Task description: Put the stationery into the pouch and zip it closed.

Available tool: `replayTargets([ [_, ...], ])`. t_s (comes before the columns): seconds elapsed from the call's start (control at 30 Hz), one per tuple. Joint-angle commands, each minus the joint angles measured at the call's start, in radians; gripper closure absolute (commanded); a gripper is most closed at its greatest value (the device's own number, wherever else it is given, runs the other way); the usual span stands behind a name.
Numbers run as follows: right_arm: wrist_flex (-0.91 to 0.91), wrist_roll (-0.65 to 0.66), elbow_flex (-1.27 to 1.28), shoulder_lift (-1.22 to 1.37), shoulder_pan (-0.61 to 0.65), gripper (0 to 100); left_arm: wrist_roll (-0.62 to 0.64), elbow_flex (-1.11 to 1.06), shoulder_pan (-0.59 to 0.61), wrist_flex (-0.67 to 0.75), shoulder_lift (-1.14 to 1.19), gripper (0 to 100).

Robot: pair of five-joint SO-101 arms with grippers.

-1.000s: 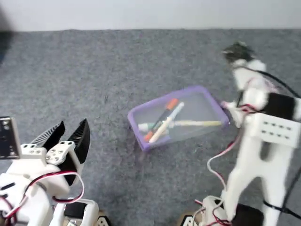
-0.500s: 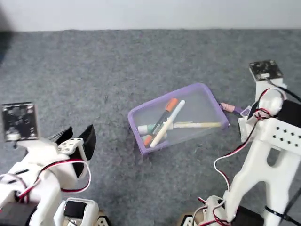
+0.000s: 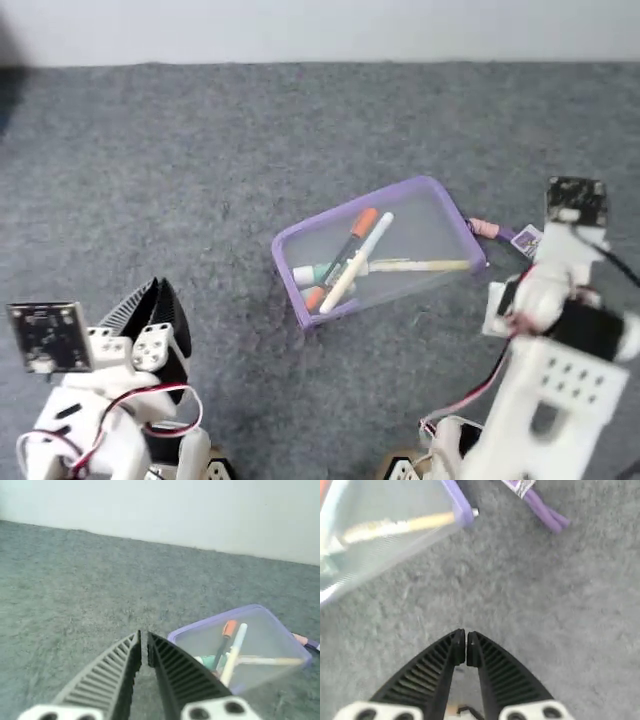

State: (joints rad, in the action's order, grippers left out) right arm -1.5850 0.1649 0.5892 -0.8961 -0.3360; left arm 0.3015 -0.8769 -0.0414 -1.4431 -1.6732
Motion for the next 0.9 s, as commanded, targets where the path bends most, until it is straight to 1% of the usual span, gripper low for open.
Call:
replayTargets([
  [0.0, 0.128, -0.055, 0.190, -0.186, 0.044, 99.0, 0.002, -0.143, -0.002, 0.071, -0.072, 98],
  [0.17, 0.297, -0.063, 0.471, -0.429, 0.088, 99.0, -0.009, -0.278, -0.003, 0.089, -0.130, 98],
  [0.37, 0.406, -0.057, 0.763, -0.731, 0.137, 99.0, -0.207, -0.374, -0.008, 0.098, -0.140, 98],
  [0.43, 0.421, -0.038, 0.861, -0.837, 0.159, 99.0, -0.219, -0.403, -0.003, 0.114, -0.140, 98],
  [0.5, 0.423, 0.011, 0.937, -0.931, 0.174, 99.0, -0.219, -0.446, -0.002, 0.130, -0.140, 98],
  [0.67, 0.438, 0.026, 1.019, -0.891, 0.185, 98.9, -0.219, -0.562, -0.002, 0.147, -0.140, 98],
  [0.87, 0.414, 0.026, 1.096, -0.920, 0.185, 98.9, -0.222, -0.668, -0.003, 0.181, -0.140, 98],
])
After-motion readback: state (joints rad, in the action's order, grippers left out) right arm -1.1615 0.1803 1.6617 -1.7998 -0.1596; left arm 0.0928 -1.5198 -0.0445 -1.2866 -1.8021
